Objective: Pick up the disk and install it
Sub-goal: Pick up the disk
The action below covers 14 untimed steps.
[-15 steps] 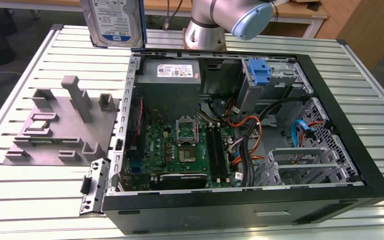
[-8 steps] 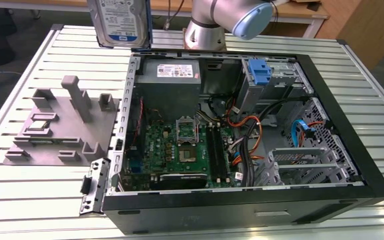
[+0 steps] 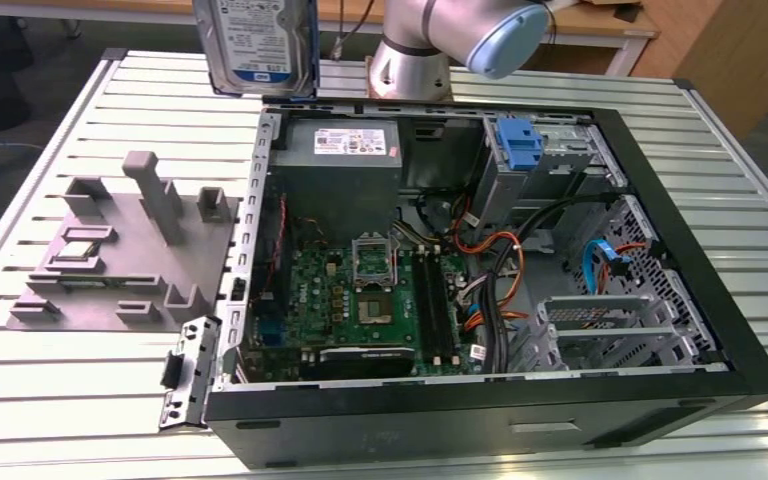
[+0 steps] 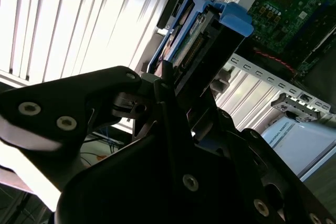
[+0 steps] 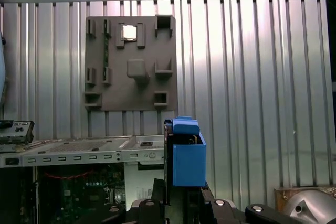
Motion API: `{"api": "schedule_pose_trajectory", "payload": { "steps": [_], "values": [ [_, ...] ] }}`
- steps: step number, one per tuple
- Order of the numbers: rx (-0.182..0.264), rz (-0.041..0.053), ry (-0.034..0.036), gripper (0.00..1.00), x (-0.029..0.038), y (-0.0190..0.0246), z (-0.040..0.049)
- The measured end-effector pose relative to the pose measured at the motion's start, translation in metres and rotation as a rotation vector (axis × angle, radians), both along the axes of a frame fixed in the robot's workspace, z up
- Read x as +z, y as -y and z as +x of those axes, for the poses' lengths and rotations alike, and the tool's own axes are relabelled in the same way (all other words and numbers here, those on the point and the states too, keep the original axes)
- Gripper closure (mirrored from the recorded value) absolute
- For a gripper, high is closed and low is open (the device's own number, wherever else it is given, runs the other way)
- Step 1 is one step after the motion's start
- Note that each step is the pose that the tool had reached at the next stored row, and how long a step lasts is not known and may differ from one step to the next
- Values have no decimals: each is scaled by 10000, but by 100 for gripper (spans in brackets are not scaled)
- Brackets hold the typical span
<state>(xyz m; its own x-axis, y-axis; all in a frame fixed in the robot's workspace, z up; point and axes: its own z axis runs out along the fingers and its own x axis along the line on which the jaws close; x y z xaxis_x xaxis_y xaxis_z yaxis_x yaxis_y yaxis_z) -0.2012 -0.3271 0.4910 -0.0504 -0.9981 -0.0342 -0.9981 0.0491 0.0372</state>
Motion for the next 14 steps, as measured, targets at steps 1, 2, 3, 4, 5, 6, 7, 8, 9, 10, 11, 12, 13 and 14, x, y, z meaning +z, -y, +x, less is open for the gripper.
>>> {"api": "schedule_pose_trajectory", "payload": {
  "steps": [1,2,3,4,5,6,7,8,9,10,11,12,13,14],
  "values": [
    [0,0,0,65,-1,-1,19],
    [0,0,0,65,-1,-2,38],
    [0,0,0,65,-1,-4,56],
    [1,0,0,65,-1,-5,74],
    [1,1,1,65,-2,-6,93],
    [1,1,0,65,-2,-7,111],
    [0,1,0,65,-3,-9,128],
    [1,1,0,65,-3,-10,146],
    [0,1,0,65,-3,-11,163],
    [0,0,0,65,-4,-13,180],
    [0,0,-1,65,-4,-15,197],
    [0,1,0,65,-4,-16,214],
    [0,1,0,65,-5,-18,229],
    [0,0,0,65,-5,-19,241]
  ]
}}
